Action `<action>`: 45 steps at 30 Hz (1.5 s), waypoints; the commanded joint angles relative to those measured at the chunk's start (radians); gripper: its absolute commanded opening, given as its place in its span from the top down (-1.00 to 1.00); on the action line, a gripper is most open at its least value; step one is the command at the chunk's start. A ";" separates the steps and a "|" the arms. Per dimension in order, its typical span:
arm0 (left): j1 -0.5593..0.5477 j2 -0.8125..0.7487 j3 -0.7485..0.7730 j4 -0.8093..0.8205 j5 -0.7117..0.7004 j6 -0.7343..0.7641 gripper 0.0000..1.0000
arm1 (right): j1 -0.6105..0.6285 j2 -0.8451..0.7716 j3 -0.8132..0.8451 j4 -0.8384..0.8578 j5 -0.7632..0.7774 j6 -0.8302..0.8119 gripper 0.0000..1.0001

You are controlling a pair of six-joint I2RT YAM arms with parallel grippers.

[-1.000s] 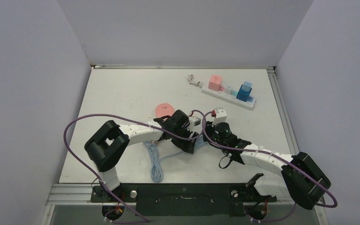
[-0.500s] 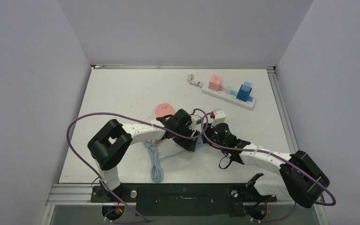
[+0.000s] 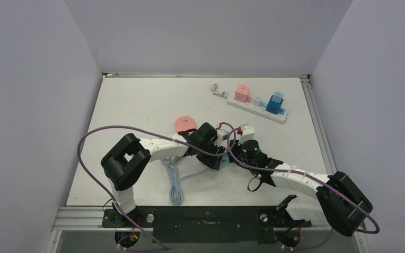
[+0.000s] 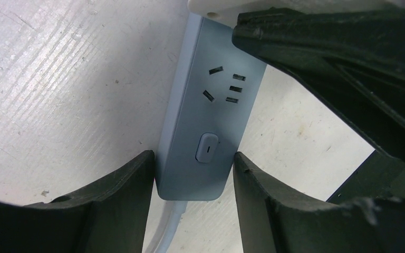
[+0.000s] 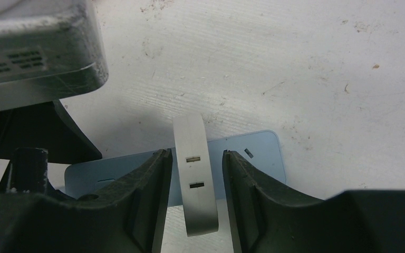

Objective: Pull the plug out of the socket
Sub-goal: Remove the plug from the socket.

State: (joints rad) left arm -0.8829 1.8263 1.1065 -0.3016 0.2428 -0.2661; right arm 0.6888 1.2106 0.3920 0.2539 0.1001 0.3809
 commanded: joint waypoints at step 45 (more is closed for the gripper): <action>0.058 0.109 0.054 -0.115 0.044 -0.014 0.82 | 0.069 -0.088 -0.041 0.109 -0.054 -0.096 0.89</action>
State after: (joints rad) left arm -0.8379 1.8687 1.1641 -0.3695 0.3370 -0.2531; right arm 0.7227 1.1618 0.3508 0.2989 0.0814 0.3031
